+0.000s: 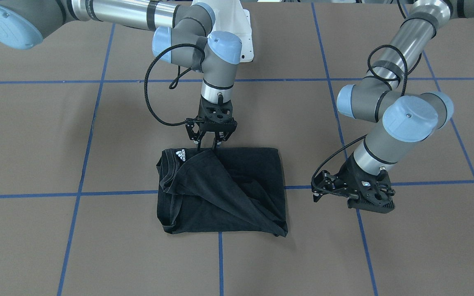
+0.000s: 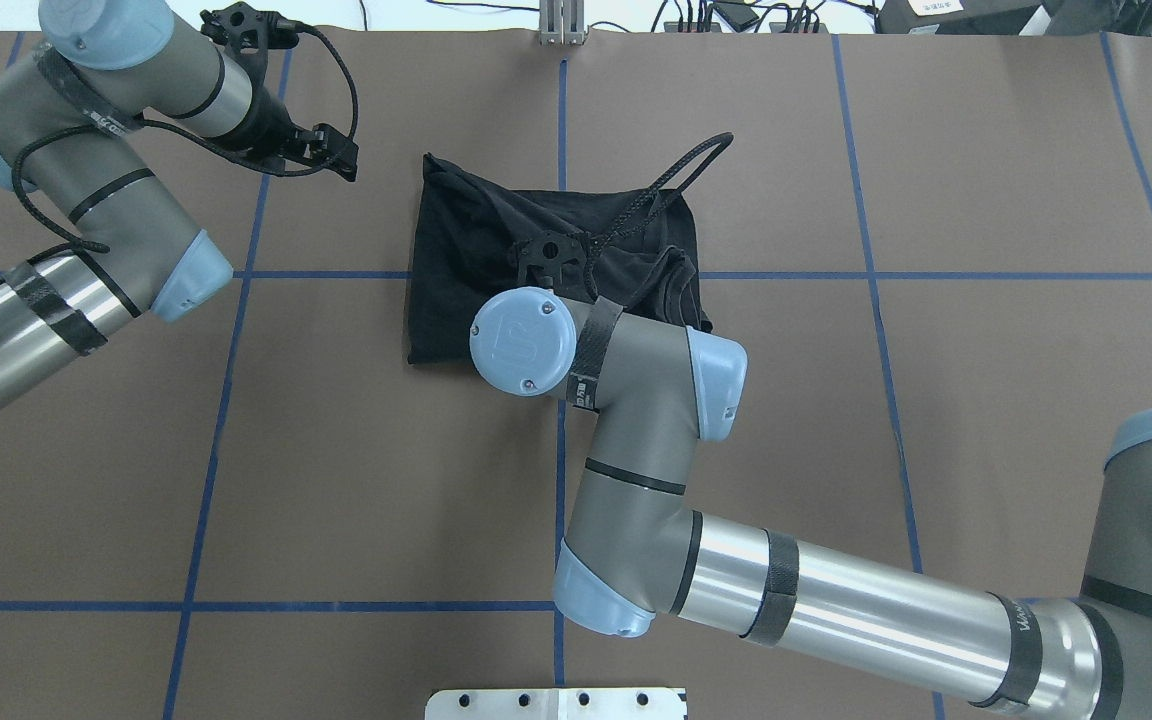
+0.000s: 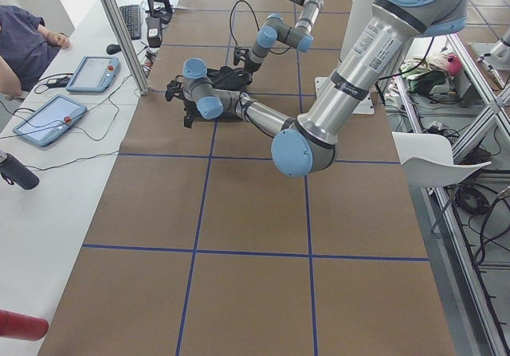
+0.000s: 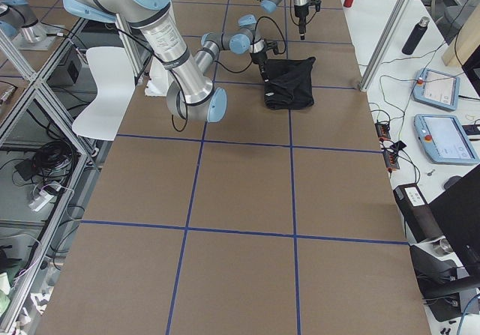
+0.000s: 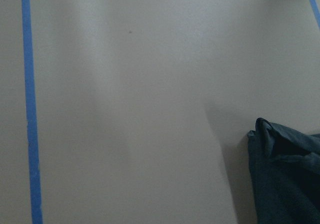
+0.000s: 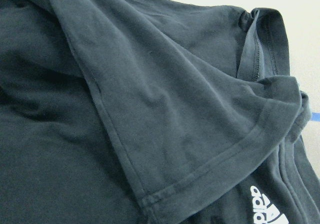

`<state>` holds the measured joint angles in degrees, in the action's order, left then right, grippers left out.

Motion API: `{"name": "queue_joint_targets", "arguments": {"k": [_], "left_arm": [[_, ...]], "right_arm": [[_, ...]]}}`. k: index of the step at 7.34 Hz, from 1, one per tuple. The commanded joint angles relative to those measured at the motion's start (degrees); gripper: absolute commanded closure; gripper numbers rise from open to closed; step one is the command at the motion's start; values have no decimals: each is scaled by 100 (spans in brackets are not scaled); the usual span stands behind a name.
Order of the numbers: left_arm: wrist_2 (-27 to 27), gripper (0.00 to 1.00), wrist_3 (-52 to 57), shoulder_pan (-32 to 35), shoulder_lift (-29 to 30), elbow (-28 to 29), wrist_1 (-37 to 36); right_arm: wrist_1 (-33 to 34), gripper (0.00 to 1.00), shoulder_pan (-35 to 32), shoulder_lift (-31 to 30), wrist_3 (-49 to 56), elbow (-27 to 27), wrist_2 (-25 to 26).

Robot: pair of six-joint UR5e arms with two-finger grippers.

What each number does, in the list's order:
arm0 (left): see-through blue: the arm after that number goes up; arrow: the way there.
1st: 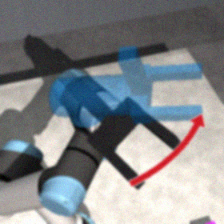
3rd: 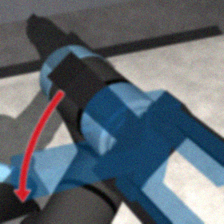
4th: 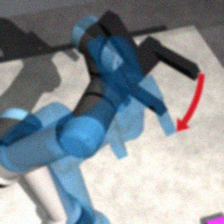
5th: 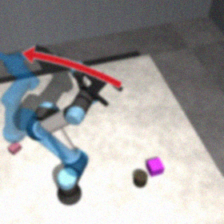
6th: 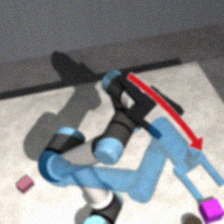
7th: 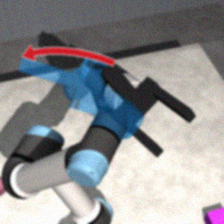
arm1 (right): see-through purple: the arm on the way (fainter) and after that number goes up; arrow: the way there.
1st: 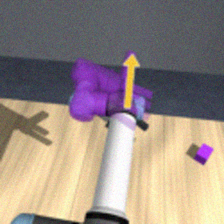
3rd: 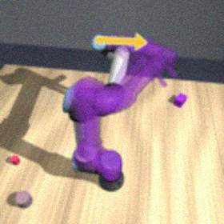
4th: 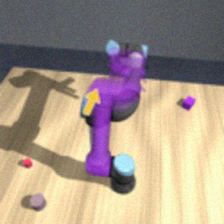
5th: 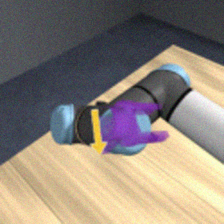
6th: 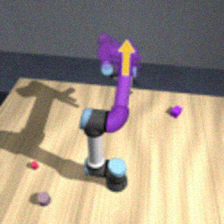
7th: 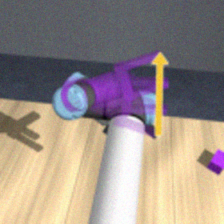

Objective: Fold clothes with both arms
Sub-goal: 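Release the shirt and raise the left gripper while the right gripper presses the fold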

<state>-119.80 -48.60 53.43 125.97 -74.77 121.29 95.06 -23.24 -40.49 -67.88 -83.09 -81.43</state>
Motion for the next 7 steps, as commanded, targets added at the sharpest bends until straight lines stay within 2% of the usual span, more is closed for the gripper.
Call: {"name": "queue_joint_targets", "arguments": {"k": [1,2,3,7], "left_arm": [[0,0,0,1,-2,-2,0],[0,0,0,1,-2,-2,0],[0,0,0,1,-2,-2,0],[9,0,-9,-8,-2,-2,0]], "right_arm": [[-23,62,-5,15,12,12,5],[-23,90,-22,15,12,12,5],[-32,100,-57,15,12,21,5],[30,100,-355,164,38,12,-135]]}}
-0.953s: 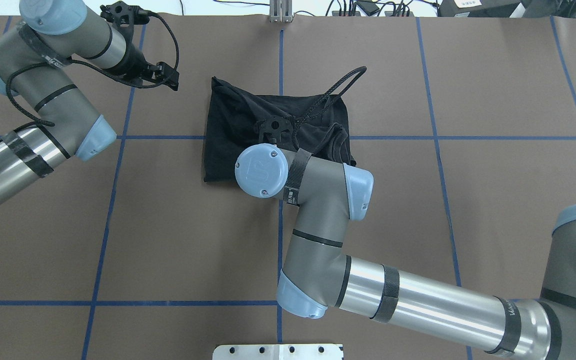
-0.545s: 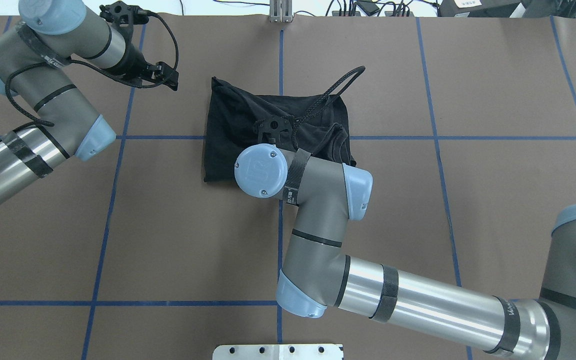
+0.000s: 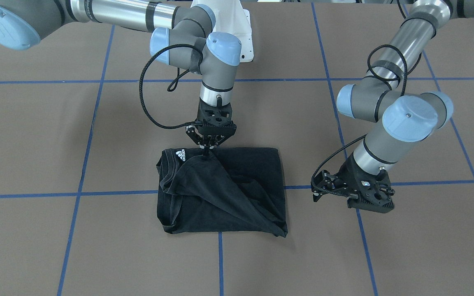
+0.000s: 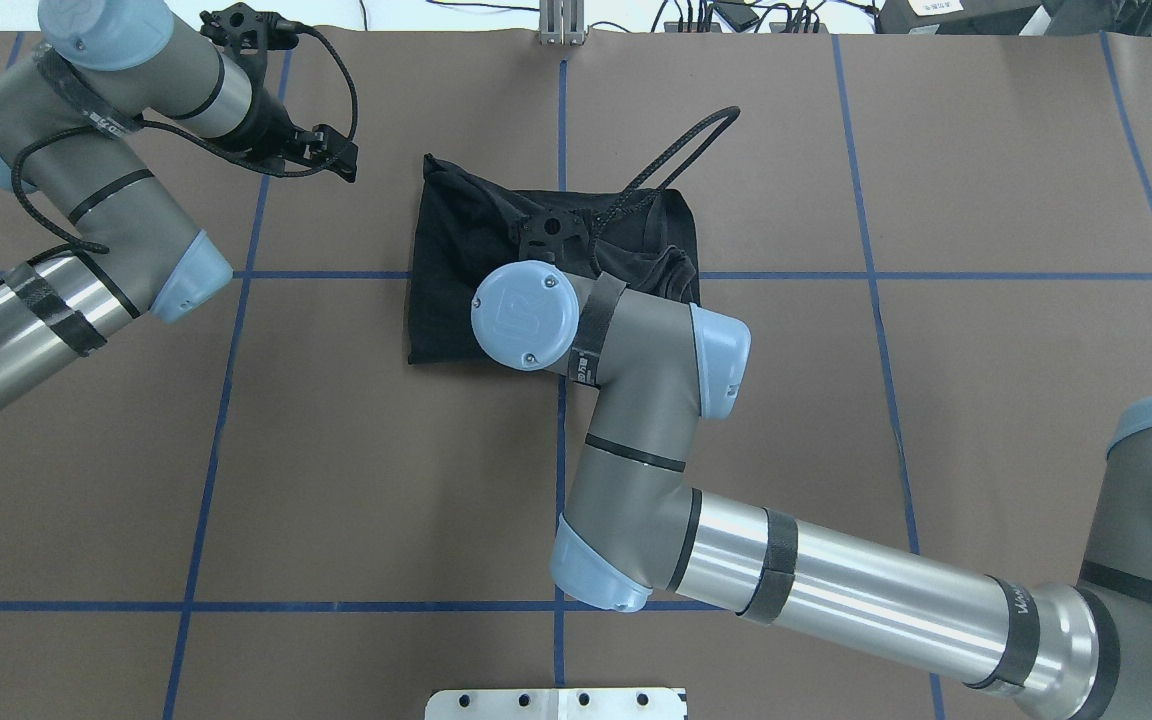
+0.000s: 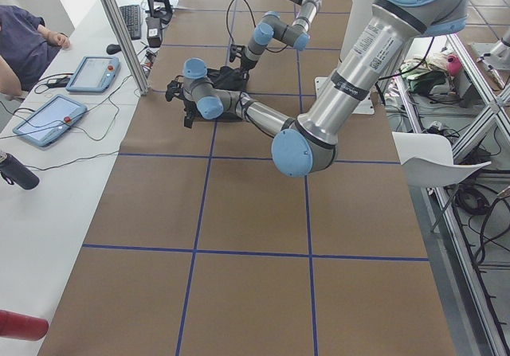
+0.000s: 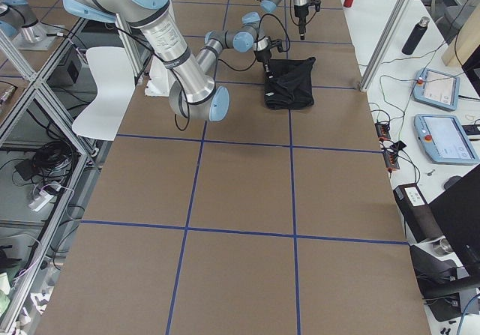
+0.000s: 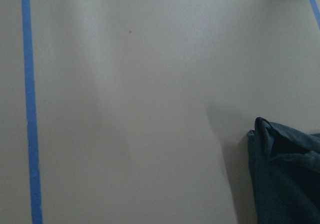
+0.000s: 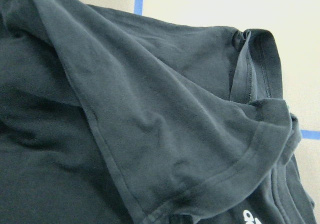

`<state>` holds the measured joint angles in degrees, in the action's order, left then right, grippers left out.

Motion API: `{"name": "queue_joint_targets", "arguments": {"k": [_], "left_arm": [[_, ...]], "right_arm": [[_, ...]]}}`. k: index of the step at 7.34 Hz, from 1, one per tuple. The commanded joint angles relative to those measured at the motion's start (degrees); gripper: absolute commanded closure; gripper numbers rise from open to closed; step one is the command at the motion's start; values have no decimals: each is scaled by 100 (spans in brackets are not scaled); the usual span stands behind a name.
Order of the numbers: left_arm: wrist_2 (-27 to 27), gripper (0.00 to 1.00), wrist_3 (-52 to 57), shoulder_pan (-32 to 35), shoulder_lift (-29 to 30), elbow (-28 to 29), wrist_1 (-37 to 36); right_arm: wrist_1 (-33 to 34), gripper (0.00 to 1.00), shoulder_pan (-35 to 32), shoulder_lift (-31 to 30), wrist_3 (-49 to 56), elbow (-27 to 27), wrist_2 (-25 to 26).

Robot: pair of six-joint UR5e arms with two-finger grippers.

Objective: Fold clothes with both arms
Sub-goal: 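Press the right gripper down along the folded shirt's near edge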

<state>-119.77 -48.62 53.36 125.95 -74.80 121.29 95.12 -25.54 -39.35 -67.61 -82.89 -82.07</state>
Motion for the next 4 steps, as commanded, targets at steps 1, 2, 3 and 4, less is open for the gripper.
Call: {"name": "queue_joint_targets", "arguments": {"k": [1,2,3,4], "left_arm": [[7,0,-7,-1,0,0,0],[7,0,-16,-1,0,0,0],[7,0,-16,-10,0,0,0],[7,0,-33,-10,0,-9,0]], "right_arm": [[15,100,-327,76,19,-17,-247],[-3,100,-564,77,115,-8,-361],[-11,100,-810,77,368,1,-389],[-29,100,-1047,85,510,71,-493]]}}
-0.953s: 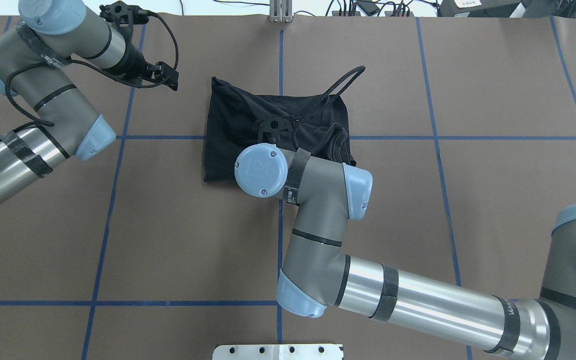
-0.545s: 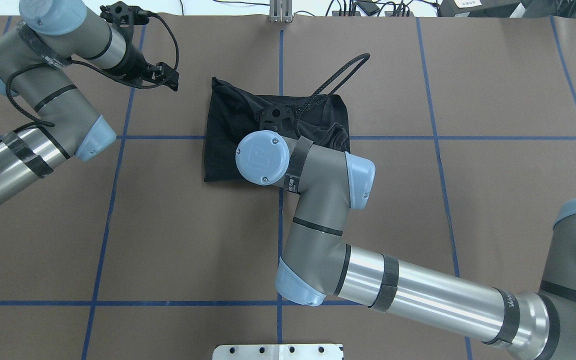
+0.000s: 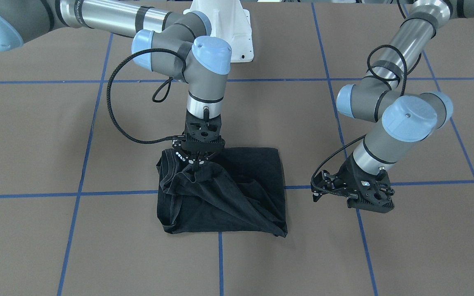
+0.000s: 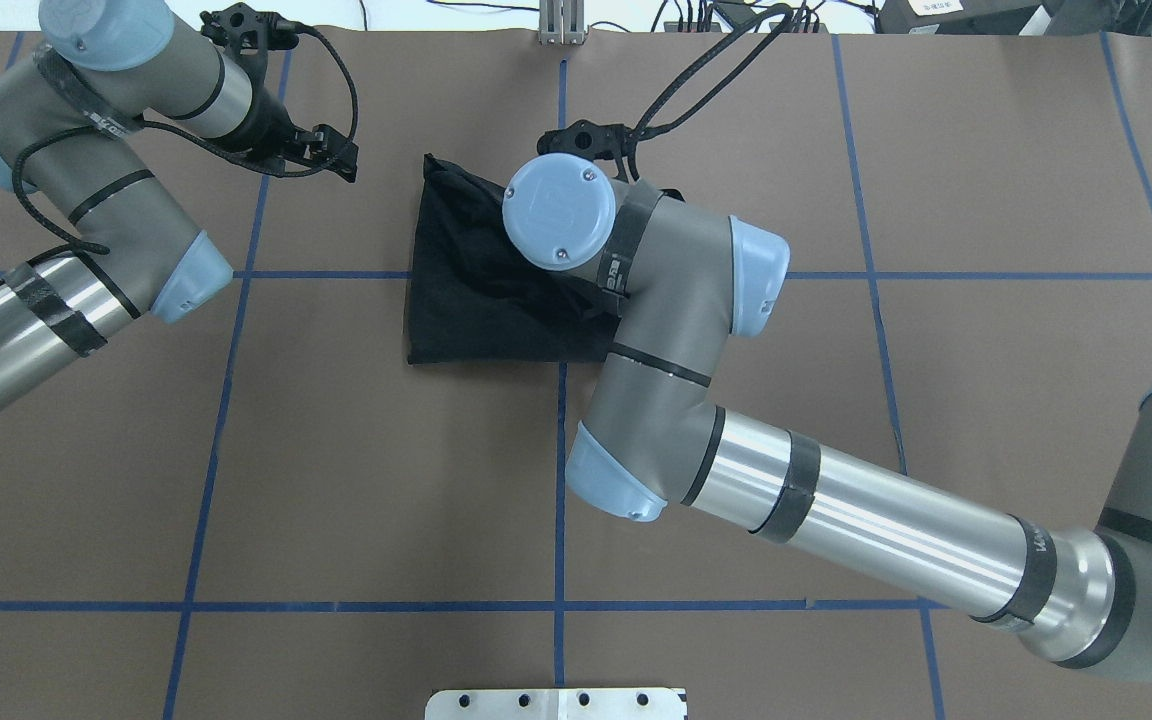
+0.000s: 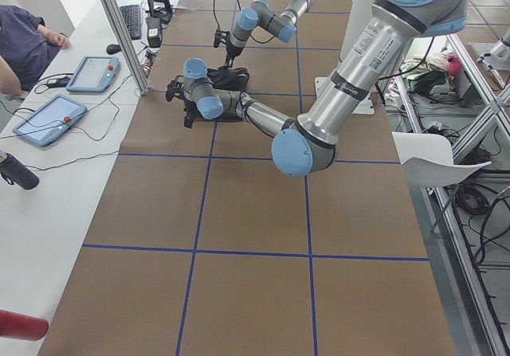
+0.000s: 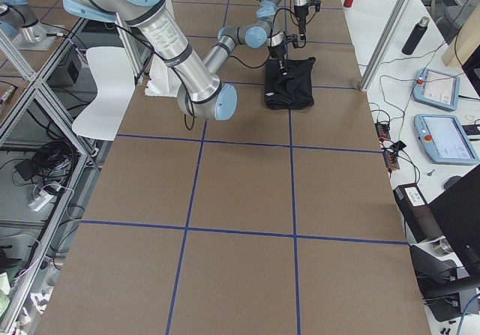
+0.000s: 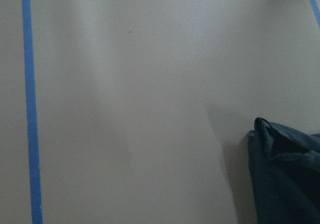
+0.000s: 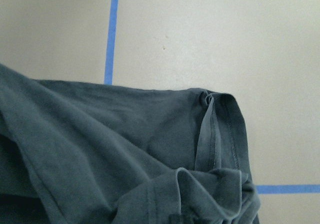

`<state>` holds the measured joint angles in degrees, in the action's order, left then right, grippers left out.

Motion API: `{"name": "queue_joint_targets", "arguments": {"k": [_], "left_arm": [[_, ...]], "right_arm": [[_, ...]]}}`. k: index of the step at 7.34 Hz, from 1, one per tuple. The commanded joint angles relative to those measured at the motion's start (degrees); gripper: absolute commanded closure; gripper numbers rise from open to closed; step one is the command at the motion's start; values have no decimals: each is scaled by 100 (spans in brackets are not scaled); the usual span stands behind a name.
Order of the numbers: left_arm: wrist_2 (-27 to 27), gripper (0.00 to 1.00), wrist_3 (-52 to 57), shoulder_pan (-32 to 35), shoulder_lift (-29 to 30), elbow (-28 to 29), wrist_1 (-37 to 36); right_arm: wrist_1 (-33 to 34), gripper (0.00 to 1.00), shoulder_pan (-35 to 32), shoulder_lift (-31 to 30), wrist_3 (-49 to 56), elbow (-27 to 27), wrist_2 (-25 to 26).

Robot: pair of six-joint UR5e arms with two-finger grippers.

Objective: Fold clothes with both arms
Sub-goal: 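Press the right gripper down along the folded shirt's near edge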

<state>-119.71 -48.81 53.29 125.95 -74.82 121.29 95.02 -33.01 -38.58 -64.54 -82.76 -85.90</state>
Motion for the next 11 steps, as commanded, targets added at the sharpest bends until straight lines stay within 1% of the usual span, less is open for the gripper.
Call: {"name": "queue_joint_targets", "arguments": {"k": [1,2,3,4,5,6,7,8,9,10,11], "left_arm": [[0,0,-32,-3,9,-6,0],[0,0,-32,-3,9,-6,0],[0,0,-32,-3,9,-6,0],[0,0,-32,5,0,-6,-9],[0,0,-41,-3,0,-6,0],[0,0,-41,-3,0,-6,0],[0,0,-41,5,0,-6,-9],[0,0,-41,6,-9,-6,0],[0,0,-41,6,0,-6,0],[0,0,-41,6,-9,-6,-9],[0,0,-41,6,-26,-6,0]], "right_arm": [[-27,100,-442,209,283,302,-138],[-53,100,-539,611,302,887,-138],[-341,100,-636,771,311,1381,-138],[-813,100,-741,782,363,1855,-129],[-1027,100,-794,799,546,1956,-190],[-1012,100,-786,956,504,1957,-634],[-898,33,-751,1036,478,1896,-1117],[-749,1,-525,1080,347,1808,-1131],[-696,0,-235,1063,-211,1773,-1079],[-660,0,37,1063,-373,1772,-800],[-460,0,231,1072,-375,1781,-519]]}}
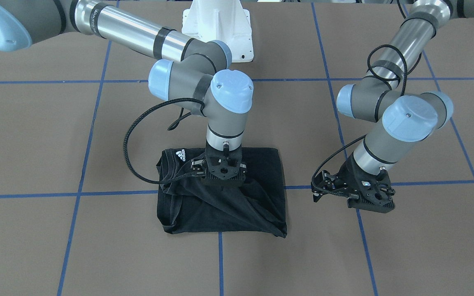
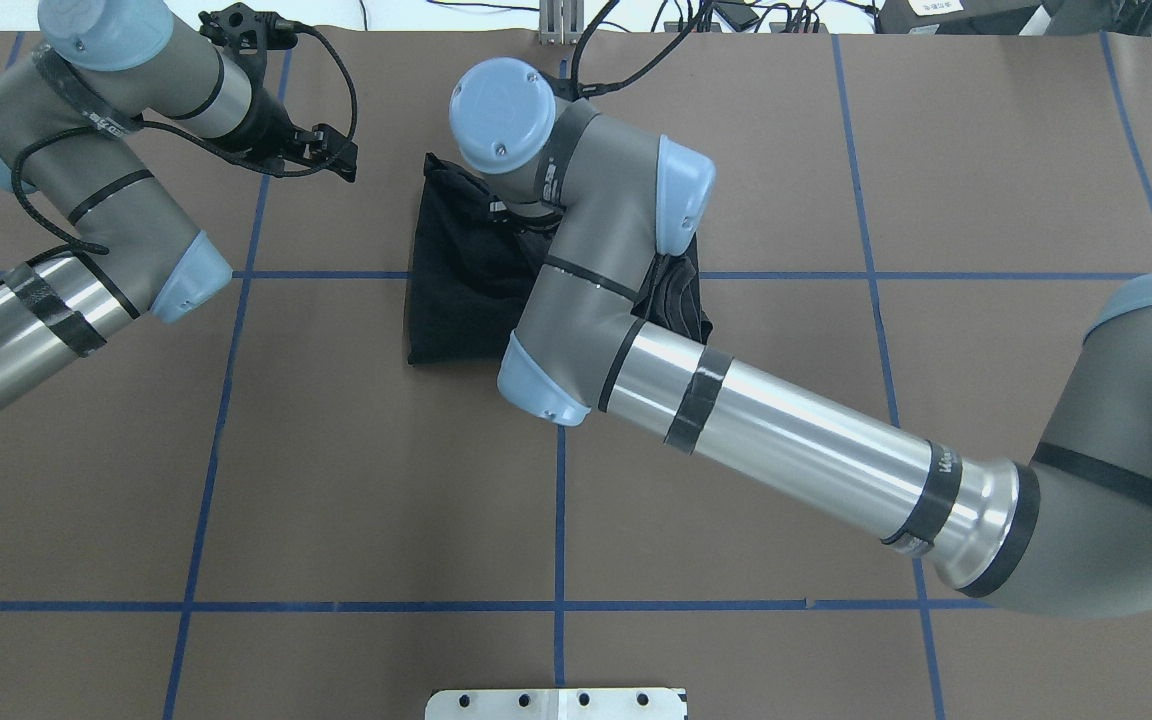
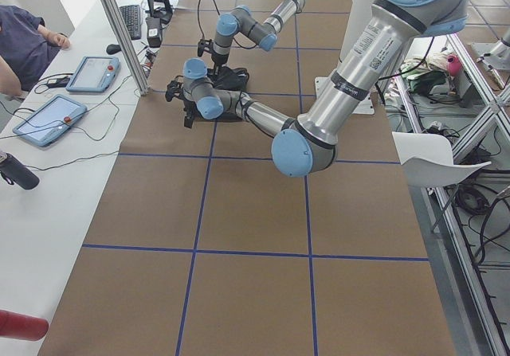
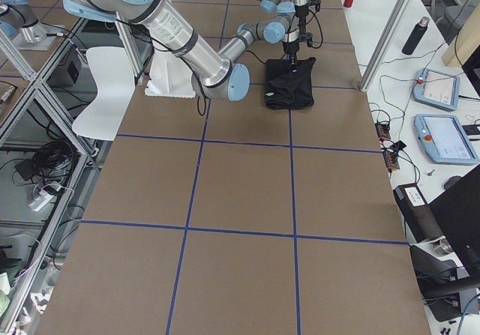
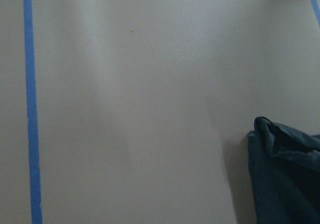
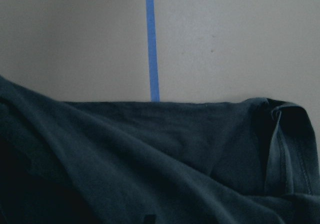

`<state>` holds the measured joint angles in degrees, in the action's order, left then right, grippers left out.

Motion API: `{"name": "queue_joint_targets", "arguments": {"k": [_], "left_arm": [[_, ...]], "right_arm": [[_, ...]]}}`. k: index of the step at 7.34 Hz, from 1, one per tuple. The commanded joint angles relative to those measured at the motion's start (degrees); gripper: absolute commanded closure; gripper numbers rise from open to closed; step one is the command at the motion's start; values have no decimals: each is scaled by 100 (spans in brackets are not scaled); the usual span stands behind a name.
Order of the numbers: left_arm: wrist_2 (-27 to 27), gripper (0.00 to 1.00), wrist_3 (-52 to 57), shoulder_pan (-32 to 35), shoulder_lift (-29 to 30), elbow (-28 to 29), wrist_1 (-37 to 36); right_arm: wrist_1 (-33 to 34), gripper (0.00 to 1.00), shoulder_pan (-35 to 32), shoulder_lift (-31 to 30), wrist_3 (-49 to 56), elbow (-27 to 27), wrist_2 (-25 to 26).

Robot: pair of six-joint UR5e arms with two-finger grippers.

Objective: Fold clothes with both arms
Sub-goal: 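Press the right gripper down along the folded shirt's near edge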

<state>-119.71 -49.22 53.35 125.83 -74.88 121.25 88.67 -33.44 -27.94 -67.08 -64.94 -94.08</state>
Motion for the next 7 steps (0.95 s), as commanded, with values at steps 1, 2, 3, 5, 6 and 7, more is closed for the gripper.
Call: {"name": "queue_joint_targets", "arguments": {"k": [1,2,3,5,6,7], "left_arm": [[0,0,0,0,-15,0,4],[0,0,0,0,-23,0,4],[0,0,0,0,-23,-26,-5],[0,0,0,0,-32,-26,4],[0,0,0,0,-23,-26,4],[0,0,0,0,-23,-26,4]], "right_arm": [[368,0,355,25,-113,-19,354],[475,0,399,25,-113,-19,433],[554,0,556,17,-43,-2,782],[748,12,602,17,37,-10,961],[748,35,602,17,132,-2,1014],[800,49,593,-1,325,-1,1049]]}}
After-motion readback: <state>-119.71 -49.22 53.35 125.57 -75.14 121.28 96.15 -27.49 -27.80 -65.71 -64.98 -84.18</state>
